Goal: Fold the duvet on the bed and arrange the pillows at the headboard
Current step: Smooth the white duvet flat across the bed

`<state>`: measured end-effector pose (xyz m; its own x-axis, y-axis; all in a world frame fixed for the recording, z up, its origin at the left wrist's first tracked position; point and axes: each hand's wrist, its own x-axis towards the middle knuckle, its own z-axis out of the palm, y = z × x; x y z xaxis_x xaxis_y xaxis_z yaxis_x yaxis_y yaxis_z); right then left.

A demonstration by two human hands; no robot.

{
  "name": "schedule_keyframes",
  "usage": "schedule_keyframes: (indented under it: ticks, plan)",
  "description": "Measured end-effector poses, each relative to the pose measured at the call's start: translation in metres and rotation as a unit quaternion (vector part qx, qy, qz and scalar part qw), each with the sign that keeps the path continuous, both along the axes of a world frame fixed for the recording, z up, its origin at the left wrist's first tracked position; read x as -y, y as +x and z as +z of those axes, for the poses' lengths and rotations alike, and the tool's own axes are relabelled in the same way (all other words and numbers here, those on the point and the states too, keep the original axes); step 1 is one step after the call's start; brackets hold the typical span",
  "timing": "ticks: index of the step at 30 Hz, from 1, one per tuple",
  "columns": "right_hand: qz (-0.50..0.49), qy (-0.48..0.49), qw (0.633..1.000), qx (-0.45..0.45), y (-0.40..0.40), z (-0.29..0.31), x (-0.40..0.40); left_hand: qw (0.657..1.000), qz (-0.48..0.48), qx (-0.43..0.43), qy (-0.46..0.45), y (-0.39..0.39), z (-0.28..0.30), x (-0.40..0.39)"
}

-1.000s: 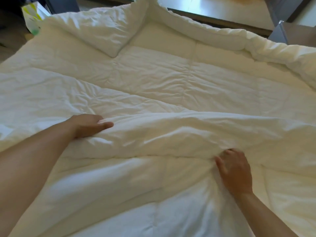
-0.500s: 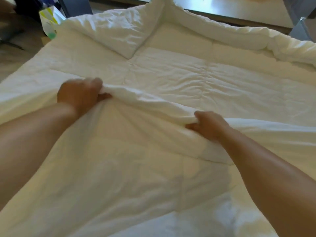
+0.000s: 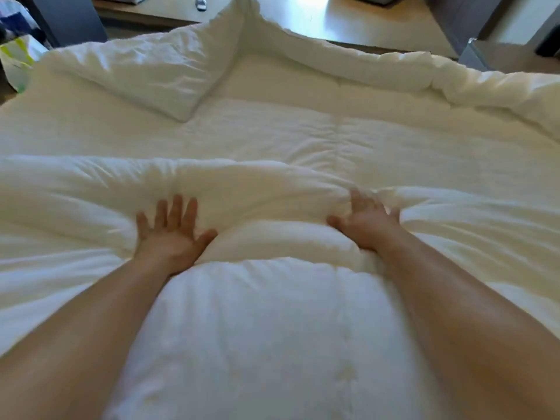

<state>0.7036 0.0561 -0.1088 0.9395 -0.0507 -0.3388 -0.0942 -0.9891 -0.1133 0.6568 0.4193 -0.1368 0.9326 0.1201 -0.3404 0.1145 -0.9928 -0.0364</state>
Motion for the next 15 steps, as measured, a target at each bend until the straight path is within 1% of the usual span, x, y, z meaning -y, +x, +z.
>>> schedule_keyframes:
  ticks: [2,6,8,10,11,12,13,14,15]
  plan:
    - [-0.001,0.000,1.000,-0.004,-0.004,-0.018,0.003,1.000,-0.003,0.014,-0.009,-0.003,-0.021,-0.005]
    - [-0.036,0.010,0.998,0.053,0.010,-0.012,0.005,0.999,-0.017,0.032,-0.019,0.012,-0.021,-0.013]
    - [-0.032,-0.021,0.998,0.049,0.014,-0.006,0.006,0.998,-0.017,0.052,-0.026,0.017,-0.020,-0.014]
    - [0.000,-0.062,0.997,0.035,0.016,0.003,0.005,0.996,-0.012,0.075,-0.040,0.022,-0.018,-0.013]
    - [0.011,-0.061,0.996,0.062,0.018,0.009,0.004,0.996,-0.007,0.082,-0.045,0.025,-0.015,-0.012]
    - [0.015,-0.048,0.992,0.115,0.020,0.018,0.001,0.995,-0.001,0.083,-0.048,0.028,-0.011,-0.010]
    - [0.010,-0.031,0.980,0.198,0.024,0.030,-0.001,0.995,0.007,0.084,-0.050,0.031,-0.007,-0.007]
    - [-0.007,-0.010,0.953,0.301,0.028,0.044,-0.003,0.994,0.015,0.090,-0.055,0.035,-0.002,-0.004]
    - [-0.028,0.018,0.920,0.391,0.034,0.060,-0.003,0.992,0.022,0.103,-0.062,0.041,0.004,-0.001]
